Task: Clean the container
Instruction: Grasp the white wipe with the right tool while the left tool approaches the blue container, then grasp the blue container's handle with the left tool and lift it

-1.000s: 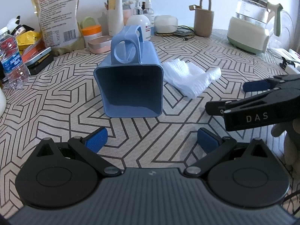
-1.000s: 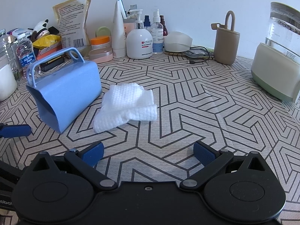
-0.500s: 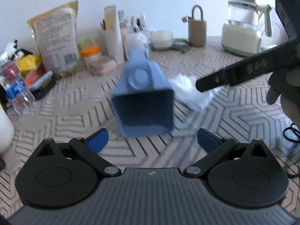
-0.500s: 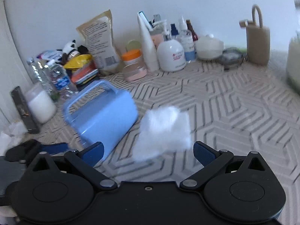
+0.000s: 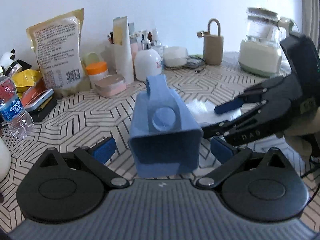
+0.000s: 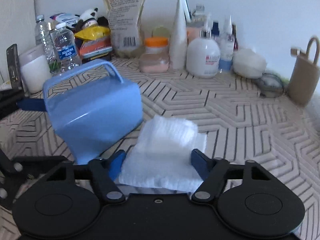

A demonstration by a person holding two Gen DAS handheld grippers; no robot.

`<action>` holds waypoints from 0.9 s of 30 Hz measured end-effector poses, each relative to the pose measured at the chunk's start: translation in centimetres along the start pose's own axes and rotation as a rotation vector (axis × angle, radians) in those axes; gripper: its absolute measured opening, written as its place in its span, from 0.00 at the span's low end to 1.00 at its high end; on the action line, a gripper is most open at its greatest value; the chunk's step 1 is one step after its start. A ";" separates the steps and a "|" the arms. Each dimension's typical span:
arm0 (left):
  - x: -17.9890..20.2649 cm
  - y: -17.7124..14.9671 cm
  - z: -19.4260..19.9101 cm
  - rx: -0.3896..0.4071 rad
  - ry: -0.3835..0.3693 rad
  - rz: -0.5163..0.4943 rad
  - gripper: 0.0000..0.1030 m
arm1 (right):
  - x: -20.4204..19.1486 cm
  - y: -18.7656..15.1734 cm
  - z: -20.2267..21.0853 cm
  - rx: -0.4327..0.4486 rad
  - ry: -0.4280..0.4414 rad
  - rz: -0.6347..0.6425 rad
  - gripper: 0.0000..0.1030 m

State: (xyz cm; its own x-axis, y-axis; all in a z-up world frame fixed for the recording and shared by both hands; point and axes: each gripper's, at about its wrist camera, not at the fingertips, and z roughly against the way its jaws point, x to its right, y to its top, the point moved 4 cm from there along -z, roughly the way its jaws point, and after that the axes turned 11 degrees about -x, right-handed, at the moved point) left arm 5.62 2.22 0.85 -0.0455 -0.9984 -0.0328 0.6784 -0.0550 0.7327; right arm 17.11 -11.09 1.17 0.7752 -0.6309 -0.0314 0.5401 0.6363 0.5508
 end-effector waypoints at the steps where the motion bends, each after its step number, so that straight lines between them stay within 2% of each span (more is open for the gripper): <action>1: 0.0 0.1 0.0 0.001 -0.003 0.000 1.00 | 0.0 0.1 0.0 0.010 0.005 0.011 0.60; 2: -0.1 0.3 -0.1 0.004 -0.007 0.001 1.00 | 0.0 0.1 0.0 0.017 0.009 0.016 0.56; 3: -0.1 0.3 0.0 0.011 -0.015 0.005 1.00 | 0.1 0.1 0.0 0.024 0.007 0.025 0.42; 4: 0.0 0.3 0.1 0.021 -0.022 0.003 1.00 | 0.2 0.1 0.0 0.031 0.009 0.031 0.24; 7: 0.3 0.3 0.5 0.054 -0.048 -0.008 1.00 | 0.7 0.2 0.0 0.047 0.028 0.023 0.16; 9: 0.7 0.2 0.8 0.078 -0.062 -0.027 1.00 | 1.0 0.2 0.1 0.064 0.040 0.010 0.16; 14: 0.8 -0.3 0.3 0.084 -0.028 -0.042 1.00 | 1.5 0.1 1.5 0.120 0.079 -0.045 0.16; 20: -0.6 -1.0 -0.6 0.047 -0.061 0.042 1.00 | 1.6 -0.3 3.7 0.163 0.131 -0.090 0.16; 25: -0.8 -0.8 -0.2 0.080 -0.085 0.058 1.00 | 1.5 -0.5 4.5 0.176 0.204 -0.117 0.17; 27: -0.5 -0.7 -0.2 0.084 -0.092 0.050 1.00 | 1.2 -0.4 4.6 0.175 0.205 -0.106 0.17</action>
State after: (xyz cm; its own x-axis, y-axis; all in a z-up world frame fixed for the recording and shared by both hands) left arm 5.31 2.74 0.25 -0.0826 -0.9945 0.0644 0.6181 -0.0005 0.7861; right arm 16.34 -14.17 4.75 0.7768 -0.5760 -0.2546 0.5709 0.4735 0.6707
